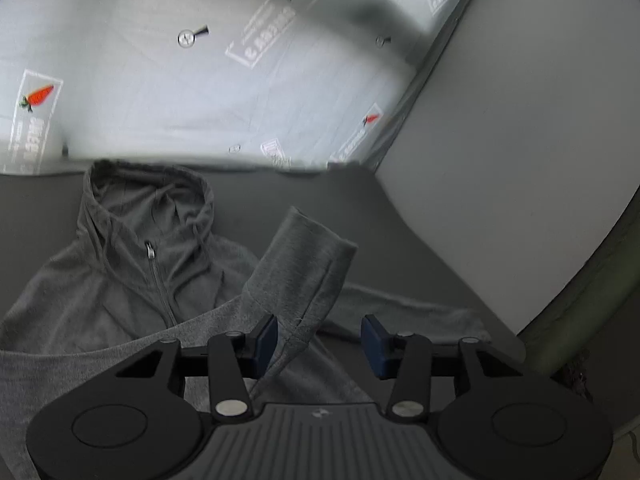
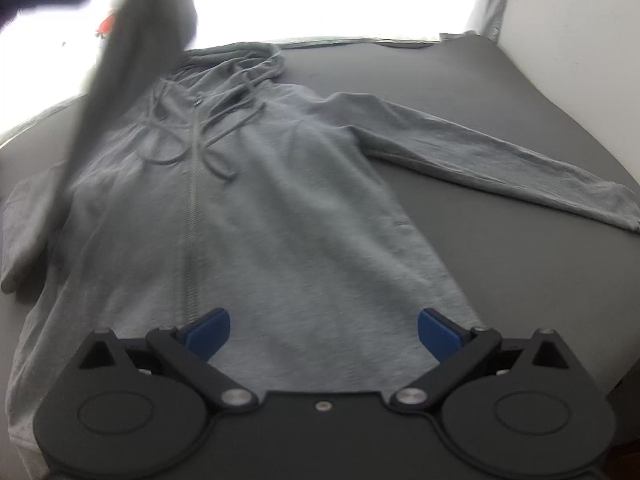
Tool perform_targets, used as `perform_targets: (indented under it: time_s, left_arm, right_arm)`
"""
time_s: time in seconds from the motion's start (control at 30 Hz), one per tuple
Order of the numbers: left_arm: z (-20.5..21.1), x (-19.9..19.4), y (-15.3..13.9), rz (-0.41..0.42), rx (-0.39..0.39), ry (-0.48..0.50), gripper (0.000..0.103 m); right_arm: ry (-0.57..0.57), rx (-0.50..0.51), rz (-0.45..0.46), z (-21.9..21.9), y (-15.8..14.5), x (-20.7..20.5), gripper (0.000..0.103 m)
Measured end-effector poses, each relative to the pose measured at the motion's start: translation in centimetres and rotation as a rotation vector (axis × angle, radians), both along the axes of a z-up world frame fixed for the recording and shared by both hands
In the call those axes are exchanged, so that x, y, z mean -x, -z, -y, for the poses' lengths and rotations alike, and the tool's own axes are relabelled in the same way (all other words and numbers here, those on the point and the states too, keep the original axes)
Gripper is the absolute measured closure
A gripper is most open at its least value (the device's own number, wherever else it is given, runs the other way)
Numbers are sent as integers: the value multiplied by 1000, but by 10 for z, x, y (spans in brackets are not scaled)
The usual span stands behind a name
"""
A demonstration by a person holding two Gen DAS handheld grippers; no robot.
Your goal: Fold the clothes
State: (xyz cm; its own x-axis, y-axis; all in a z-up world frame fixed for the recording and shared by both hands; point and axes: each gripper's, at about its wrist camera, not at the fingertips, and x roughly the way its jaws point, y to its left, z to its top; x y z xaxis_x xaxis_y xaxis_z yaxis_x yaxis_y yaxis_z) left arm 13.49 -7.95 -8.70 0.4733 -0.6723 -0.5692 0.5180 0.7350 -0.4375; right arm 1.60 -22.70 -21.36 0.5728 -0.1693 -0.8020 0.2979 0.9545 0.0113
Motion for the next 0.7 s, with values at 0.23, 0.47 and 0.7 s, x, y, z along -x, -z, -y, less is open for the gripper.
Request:
perform_targets:
  time_s: [0.23, 0.47, 0.7]
  left_arm:
    - [-26, -5, 61, -119, -192, -189, 36]
    - [-105, 10, 78, -237, -272, -542, 35]
    - [-138, 19, 79, -276, -255, -721, 31]
  right_arm:
    - [72, -182, 46, 75, -6, -5, 27]
    - [3, -246, 80, 99, 1, -62, 43]
    - [-197, -159, 79, 87, 9, -132, 43]
